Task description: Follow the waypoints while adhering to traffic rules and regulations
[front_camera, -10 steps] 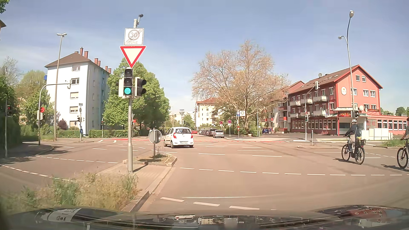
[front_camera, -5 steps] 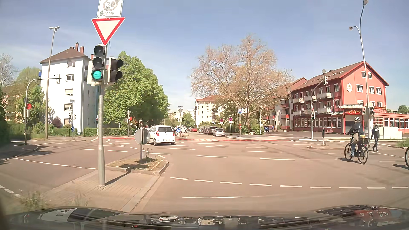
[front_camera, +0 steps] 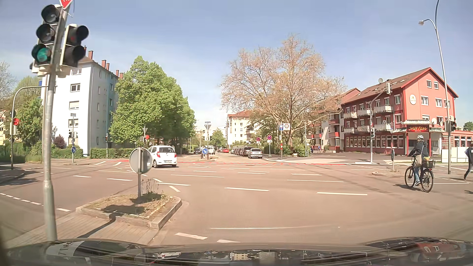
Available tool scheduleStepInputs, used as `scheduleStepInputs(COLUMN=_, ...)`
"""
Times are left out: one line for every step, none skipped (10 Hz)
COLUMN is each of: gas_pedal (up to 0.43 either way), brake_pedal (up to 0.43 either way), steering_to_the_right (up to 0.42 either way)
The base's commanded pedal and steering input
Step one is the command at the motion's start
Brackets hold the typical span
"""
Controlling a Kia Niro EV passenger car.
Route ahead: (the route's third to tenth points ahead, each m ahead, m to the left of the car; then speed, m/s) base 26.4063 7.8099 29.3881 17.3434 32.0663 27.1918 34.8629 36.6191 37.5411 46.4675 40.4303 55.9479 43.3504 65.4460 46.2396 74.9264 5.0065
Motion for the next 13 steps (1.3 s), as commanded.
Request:
scheduleStepInputs(gas_pedal=0.098, brake_pedal=0.000, steering_to_the_right=-0.011)
scheduleStepInputs(gas_pedal=0.098, brake_pedal=0.000, steering_to_the_right=-0.013)
scheduleStepInputs(gas_pedal=0.098, brake_pedal=0.000, steering_to_the_right=-0.015)
scheduleStepInputs(gas_pedal=0.098, brake_pedal=0.000, steering_to_the_right=-0.016)
scheduleStepInputs(gas_pedal=0.098, brake_pedal=0.000, steering_to_the_right=-0.016)
scheduleStepInputs(gas_pedal=0.098, brake_pedal=0.000, steering_to_the_right=-0.022)
scheduleStepInputs(gas_pedal=0.087, brake_pedal=0.000, steering_to_the_right=-0.032)
scheduleStepInputs(gas_pedal=0.087, brake_pedal=0.000, steering_to_the_right=-0.051)
scheduleStepInputs(gas_pedal=0.087, brake_pedal=0.000, steering_to_the_right=-0.065)
scheduleStepInputs(gas_pedal=0.087, brake_pedal=0.000, steering_to_the_right=-0.084)
scheduleStepInputs(gas_pedal=0.087, brake_pedal=0.000, steering_to_the_right=-0.099)
scheduleStepInputs(gas_pedal=0.098, brake_pedal=0.000, steering_to_the_right=-0.111)
scheduleStepInputs(gas_pedal=0.098, brake_pedal=0.000, steering_to_the_right=-0.122)
